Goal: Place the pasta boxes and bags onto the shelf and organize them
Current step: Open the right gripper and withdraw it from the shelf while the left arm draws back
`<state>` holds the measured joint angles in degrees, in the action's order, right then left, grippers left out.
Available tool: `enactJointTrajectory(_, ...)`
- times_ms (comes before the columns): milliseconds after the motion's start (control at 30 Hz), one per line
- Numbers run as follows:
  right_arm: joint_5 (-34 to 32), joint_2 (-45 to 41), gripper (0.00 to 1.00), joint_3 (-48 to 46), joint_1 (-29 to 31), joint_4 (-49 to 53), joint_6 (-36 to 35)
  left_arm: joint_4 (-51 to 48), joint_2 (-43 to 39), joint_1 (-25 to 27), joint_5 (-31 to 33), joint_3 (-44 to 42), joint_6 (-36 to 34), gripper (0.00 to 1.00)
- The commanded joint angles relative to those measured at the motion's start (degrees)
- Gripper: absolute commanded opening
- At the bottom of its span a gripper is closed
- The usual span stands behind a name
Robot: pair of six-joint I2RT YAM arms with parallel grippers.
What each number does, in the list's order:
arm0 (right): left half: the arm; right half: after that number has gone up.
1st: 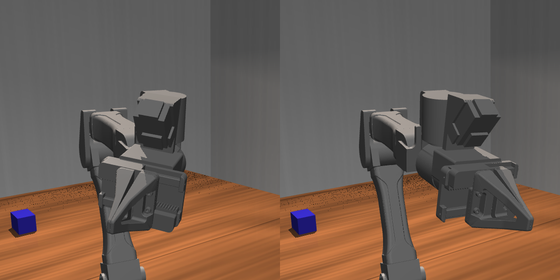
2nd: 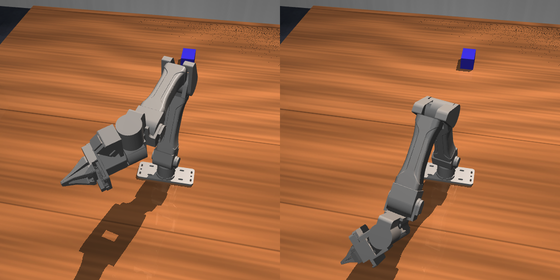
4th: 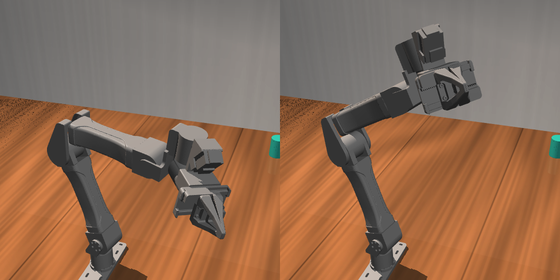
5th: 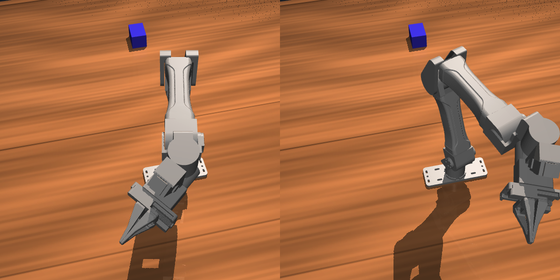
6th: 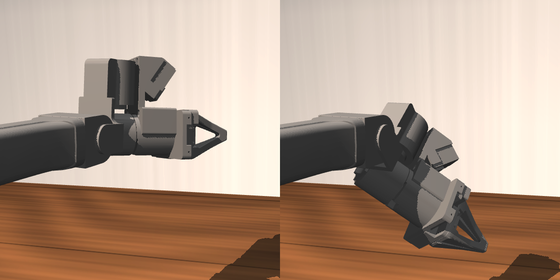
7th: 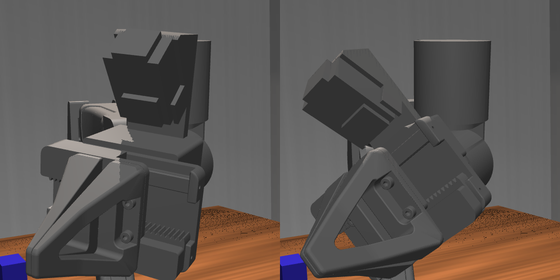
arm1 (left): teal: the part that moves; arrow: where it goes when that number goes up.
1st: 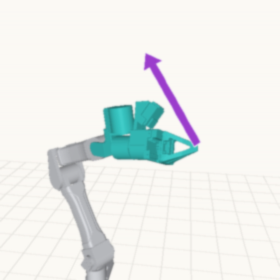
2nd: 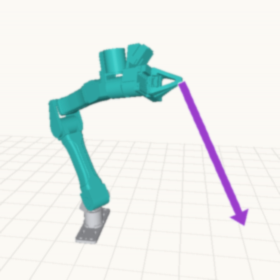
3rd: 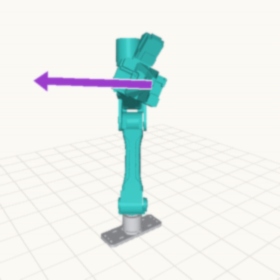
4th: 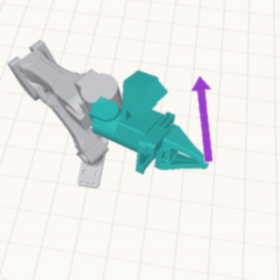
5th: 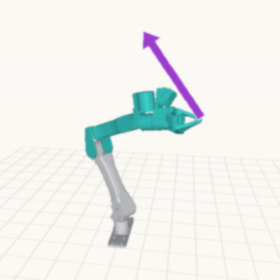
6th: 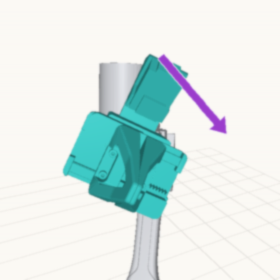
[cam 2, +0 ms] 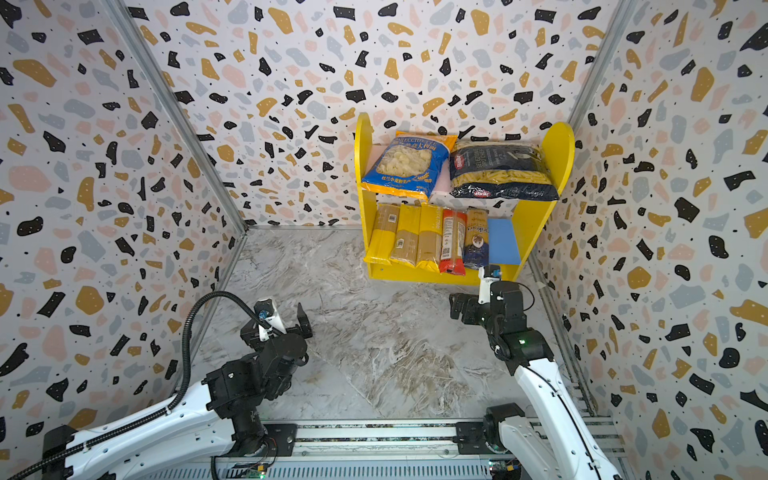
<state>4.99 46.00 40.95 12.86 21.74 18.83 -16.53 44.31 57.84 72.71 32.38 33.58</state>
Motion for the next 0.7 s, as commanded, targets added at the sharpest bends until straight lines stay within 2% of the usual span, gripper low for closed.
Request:
enactJointTrajectory(0,-6.24,-3.9,0.99,-2.46,2.49,-5.31,-2.24,6.17,4.24,-0.21,13.39,-0.79,-2.78,1.0)
enactJointTrajectory(100,-11.8,-6.98,0.99,-5.51,3.62,-9.3,-3.88,9.5,8.53,-0.74,17.49,-1.42,-3.02,1.0)
enactJointTrajectory(167,-14.42,-7.72,0.99,-7.36,3.57,-12.86,-4.79,13.1,9.83,-1.72,17.29,-2.84,-3.04,1.0)
enactJointTrajectory(233,-16.46,-6.81,0.99,-8.12,3.57,-15.85,-5.58,19.12,9.66,-4.14,14.5,-5.7,-4.79,1.0)
enactJointTrajectory(367,-18.81,-3.07,0.99,-9.11,3.57,-20.43,-7.33,34.68,7.0,-8.44,9.01,-13.1,-13.73,0.99)
enactJointTrajectory(500,-23.41,-1.98,0.99,-12.23,2.55,-26.64,-8.67,45.48,4.43,-13.97,4.16,-18.45,-21.0,0.99)
enactJointTrajectory(533,-22.37,-2.55,0.99,-12.82,1.22,-28.15,-8.81,47.15,4.11,-15.56,3.42,-19.15,-21.16,0.99)
enactJointTrajectory(600,-15.64,-4.77,0.99,-13.89,-2.22,-32.61,-9.52,51.85,3.76,-19.74,0.26,-20.86,-22.3,0.99)
enactJointTrajectory(667,-11.18,-6.09,0.99,-14.25,-3.13,-37.29,-9.9,56.2,4.46,-23.67,-2.1,-22.17,-23.29,0.99)
